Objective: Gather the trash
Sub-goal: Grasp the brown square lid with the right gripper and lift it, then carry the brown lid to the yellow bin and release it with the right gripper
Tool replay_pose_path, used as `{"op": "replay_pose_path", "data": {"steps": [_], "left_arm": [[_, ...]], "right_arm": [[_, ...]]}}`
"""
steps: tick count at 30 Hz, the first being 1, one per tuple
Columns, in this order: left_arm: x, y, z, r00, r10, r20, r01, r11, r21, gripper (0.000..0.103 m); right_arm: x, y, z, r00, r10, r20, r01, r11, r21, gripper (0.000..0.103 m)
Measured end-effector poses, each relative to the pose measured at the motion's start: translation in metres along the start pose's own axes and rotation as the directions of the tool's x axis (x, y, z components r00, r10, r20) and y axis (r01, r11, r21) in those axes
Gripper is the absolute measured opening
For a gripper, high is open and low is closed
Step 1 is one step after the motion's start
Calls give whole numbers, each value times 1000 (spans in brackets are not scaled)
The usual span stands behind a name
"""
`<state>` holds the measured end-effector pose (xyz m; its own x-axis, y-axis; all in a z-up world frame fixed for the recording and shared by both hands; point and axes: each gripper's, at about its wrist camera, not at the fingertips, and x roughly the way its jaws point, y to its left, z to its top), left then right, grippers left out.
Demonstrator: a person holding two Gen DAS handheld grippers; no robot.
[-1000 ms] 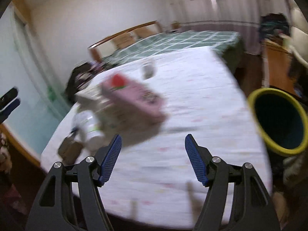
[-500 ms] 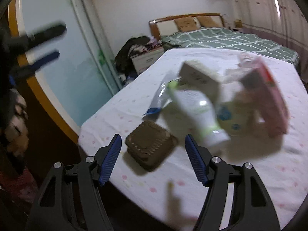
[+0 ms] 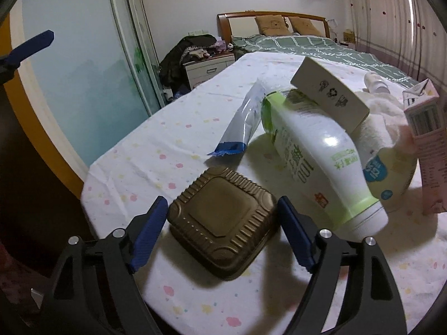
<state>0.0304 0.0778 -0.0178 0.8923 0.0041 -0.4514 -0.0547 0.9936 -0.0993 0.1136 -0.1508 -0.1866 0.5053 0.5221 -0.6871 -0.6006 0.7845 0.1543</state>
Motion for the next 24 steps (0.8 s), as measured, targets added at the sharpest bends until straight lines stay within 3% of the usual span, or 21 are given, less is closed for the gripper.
{"op": "replay_pose_path", "data": {"steps": [5, 10, 18, 20, 24], "left_arm": [[7, -1, -3, 1000, -6, -19, 6, 1000, 2, 98], [12, -5, -5, 1000, -12, -28, 12, 1000, 9, 98], [16, -15, -3, 999, -12, -34, 13, 1000, 25, 97], [18, -19, -2, 999, -12, -35, 13, 1000, 28, 97], [27, -23, -2, 998, -29, -51, 29, 1000, 11, 98]], "right_arm": [[3, 3, -1, 1000, -18, 2, 18, 1000, -7, 72], [-11, -2, 0, 999, 44, 6, -44, 999, 20, 71], [-66, -10, 0, 987, 131, 93, -134, 991, 25, 72], [-80, -18, 0, 985, 119, 121, -124, 992, 33, 72], [-118, -60, -3, 983, 4, 186, -23, 995, 101, 72]]}}
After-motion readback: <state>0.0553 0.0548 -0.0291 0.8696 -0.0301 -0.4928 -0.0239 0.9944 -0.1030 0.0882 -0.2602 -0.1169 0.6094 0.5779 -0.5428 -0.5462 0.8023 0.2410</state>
